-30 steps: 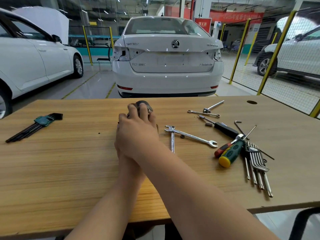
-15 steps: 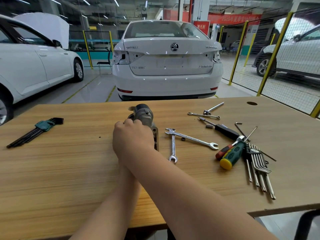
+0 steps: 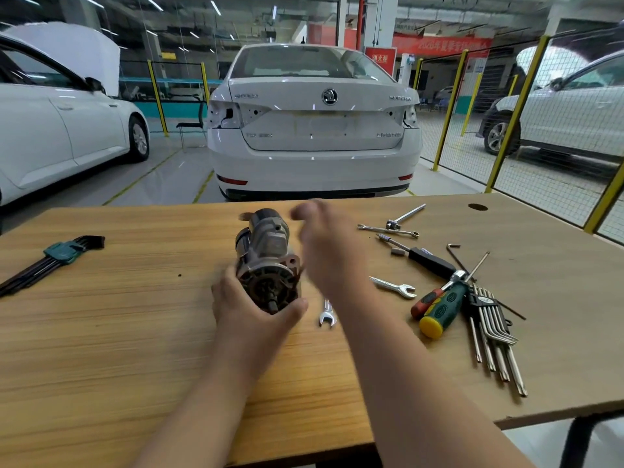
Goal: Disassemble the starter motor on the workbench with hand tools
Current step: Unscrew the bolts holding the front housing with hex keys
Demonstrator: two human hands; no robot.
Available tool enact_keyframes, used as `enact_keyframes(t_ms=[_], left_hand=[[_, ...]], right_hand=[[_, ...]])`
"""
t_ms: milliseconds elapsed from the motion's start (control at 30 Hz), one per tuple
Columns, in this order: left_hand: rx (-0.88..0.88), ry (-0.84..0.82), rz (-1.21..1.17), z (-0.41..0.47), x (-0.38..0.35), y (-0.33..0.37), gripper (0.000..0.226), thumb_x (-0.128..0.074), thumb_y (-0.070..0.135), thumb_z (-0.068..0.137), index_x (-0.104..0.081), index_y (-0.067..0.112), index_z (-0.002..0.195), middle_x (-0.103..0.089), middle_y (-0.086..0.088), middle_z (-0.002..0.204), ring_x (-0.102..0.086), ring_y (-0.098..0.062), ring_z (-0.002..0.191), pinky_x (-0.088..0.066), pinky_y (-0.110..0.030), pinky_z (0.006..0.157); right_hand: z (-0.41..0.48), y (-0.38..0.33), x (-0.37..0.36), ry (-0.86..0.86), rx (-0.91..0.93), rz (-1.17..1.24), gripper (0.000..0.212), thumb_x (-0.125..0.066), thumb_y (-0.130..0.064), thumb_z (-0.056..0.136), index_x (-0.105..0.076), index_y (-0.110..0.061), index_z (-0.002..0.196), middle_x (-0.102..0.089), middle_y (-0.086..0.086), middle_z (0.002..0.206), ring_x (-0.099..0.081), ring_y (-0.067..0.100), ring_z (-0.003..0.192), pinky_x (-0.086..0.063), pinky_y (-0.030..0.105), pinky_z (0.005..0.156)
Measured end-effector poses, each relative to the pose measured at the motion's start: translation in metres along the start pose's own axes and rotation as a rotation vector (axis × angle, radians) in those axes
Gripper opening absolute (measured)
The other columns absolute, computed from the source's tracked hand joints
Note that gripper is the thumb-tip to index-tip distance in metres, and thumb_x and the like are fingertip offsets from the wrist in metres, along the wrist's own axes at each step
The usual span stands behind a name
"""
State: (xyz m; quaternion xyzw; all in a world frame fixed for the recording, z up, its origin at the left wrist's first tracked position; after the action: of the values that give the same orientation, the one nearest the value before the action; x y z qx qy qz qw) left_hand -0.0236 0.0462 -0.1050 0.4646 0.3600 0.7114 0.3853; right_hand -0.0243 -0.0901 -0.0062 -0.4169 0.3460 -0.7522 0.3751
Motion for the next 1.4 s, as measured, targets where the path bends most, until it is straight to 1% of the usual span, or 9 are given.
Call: enact_keyframes(t_ms=[100, 167, 200, 400, 567, 667, 767, 1267, 1400], left_hand=[[-0.059, 0.061, 0.128, -0.005, 0.000, 0.012, 0.110, -0.083, 0.043, 0.064, -0.018, 0.015, 0.148, -0.019, -0.001, 0.149, -0.018, -0.022, 0.136, -0.027, -0.040, 0.112], [-0.134, 0.110, 0.193, -0.008, 0.002, 0.021, 0.100, -0.082, 0.038, 0.069, -0.025, 0.014, 0.147, -0.020, -0.005, 0.152, -0.017, -0.023, 0.138, -0.025, -0.044, 0.115], [-0.161, 0.108, 0.213, -0.010, 0.003, 0.024, 0.098, -0.082, 0.038, 0.070, -0.027, 0.015, 0.147, -0.021, -0.003, 0.153, -0.017, -0.022, 0.139, -0.024, -0.044, 0.116], [-0.188, 0.116, 0.223, -0.011, 0.004, 0.029, 0.092, -0.079, 0.040, 0.073, -0.031, 0.016, 0.148, -0.029, -0.002, 0.152, -0.025, -0.022, 0.140, -0.026, -0.041, 0.114], [-0.219, 0.122, 0.299, -0.012, -0.003, 0.032, 0.094, -0.076, 0.043, 0.076, -0.027, 0.014, 0.150, -0.028, -0.003, 0.153, -0.024, -0.023, 0.139, -0.026, -0.042, 0.112], [-0.218, 0.133, 0.318, -0.011, -0.003, 0.030, 0.093, -0.077, 0.040, 0.076, -0.027, 0.014, 0.150, -0.029, -0.004, 0.153, -0.023, -0.024, 0.138, -0.026, -0.042, 0.113], [-0.216, 0.161, 0.323, -0.011, -0.003, 0.032, 0.087, -0.076, 0.037, 0.078, -0.031, 0.013, 0.148, -0.033, -0.006, 0.150, -0.026, -0.025, 0.136, -0.027, -0.043, 0.111], [-0.207, 0.180, 0.330, -0.012, -0.003, 0.033, 0.081, -0.075, 0.037, 0.079, -0.036, 0.011, 0.145, -0.037, -0.009, 0.147, -0.032, -0.030, 0.131, -0.031, -0.046, 0.106], [-0.200, 0.187, 0.321, -0.012, -0.002, 0.034, 0.080, -0.074, 0.037, 0.079, -0.036, 0.011, 0.145, -0.037, -0.008, 0.147, -0.033, -0.030, 0.131, -0.031, -0.046, 0.105]], right_hand=[[-0.016, 0.081, 0.022, 0.223, -0.522, 0.731, 0.024, -0.038, -0.016, 0.100, -0.061, -0.012, 0.095, -0.045, -0.005, 0.055, -0.037, 0.008, 0.042, -0.032, 0.023, 0.040], [-0.029, 0.109, 0.008, 0.260, -0.740, 0.993, 0.020, -0.040, -0.016, 0.100, -0.058, -0.011, 0.091, -0.039, -0.006, 0.046, -0.029, 0.010, 0.036, -0.029, 0.021, 0.038], [-0.032, 0.111, 0.001, 0.272, -0.768, 1.052, 0.019, -0.041, -0.015, 0.100, -0.057, -0.012, 0.090, -0.039, -0.006, 0.044, -0.028, 0.010, 0.035, -0.030, 0.020, 0.037], [-0.043, 0.115, -0.010, 0.343, -0.831, 1.058, 0.019, -0.043, -0.009, 0.096, -0.058, -0.012, 0.086, -0.045, -0.007, 0.039, -0.034, 0.009, 0.027, -0.036, 0.017, 0.036], [-0.047, 0.122, -0.007, 0.377, -0.864, 1.050, 0.023, -0.039, -0.002, 0.096, -0.058, -0.011, 0.087, -0.046, -0.002, 0.053, -0.035, 0.009, 0.027, -0.041, 0.019, 0.040], [-0.045, 0.121, -0.012, 0.365, -0.877, 1.090, 0.023, -0.037, -0.004, 0.097, -0.057, -0.010, 0.087, -0.044, -0.004, 0.042, -0.033, 0.011, 0.027, -0.043, 0.021, 0.041], [-0.043, 0.120, -0.014, 0.368, -0.876, 1.105, 0.022, -0.037, -0.006, 0.098, -0.056, -0.010, 0.088, -0.043, -0.004, 0.040, -0.032, 0.011, 0.028, -0.043, 0.021, 0.040], [-0.050, 0.120, -0.015, 0.402, -0.852, 1.261, 0.018, -0.039, -0.007, 0.099, -0.056, -0.007, 0.092, -0.042, -0.002, 0.050, -0.030, 0.011, 0.033, -0.047, 0.021, 0.042], [-0.050, 0.117, -0.014, 0.383, -0.826, 1.314, 0.015, -0.046, -0.008, 0.099, -0.057, -0.007, 0.088, -0.045, 0.000, 0.061, -0.031, 0.010, 0.041, -0.049, 0.021, 0.045]])
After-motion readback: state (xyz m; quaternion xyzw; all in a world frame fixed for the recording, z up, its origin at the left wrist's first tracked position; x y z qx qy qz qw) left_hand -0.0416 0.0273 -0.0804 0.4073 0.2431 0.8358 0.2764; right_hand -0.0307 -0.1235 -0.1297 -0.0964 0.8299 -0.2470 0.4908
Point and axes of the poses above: each hand's wrist, its own z-axis towards the middle knuckle, its own x-axis out of the back of the hand, y = z × x, the point moved 7 cm from there along z, towards the middle knuckle
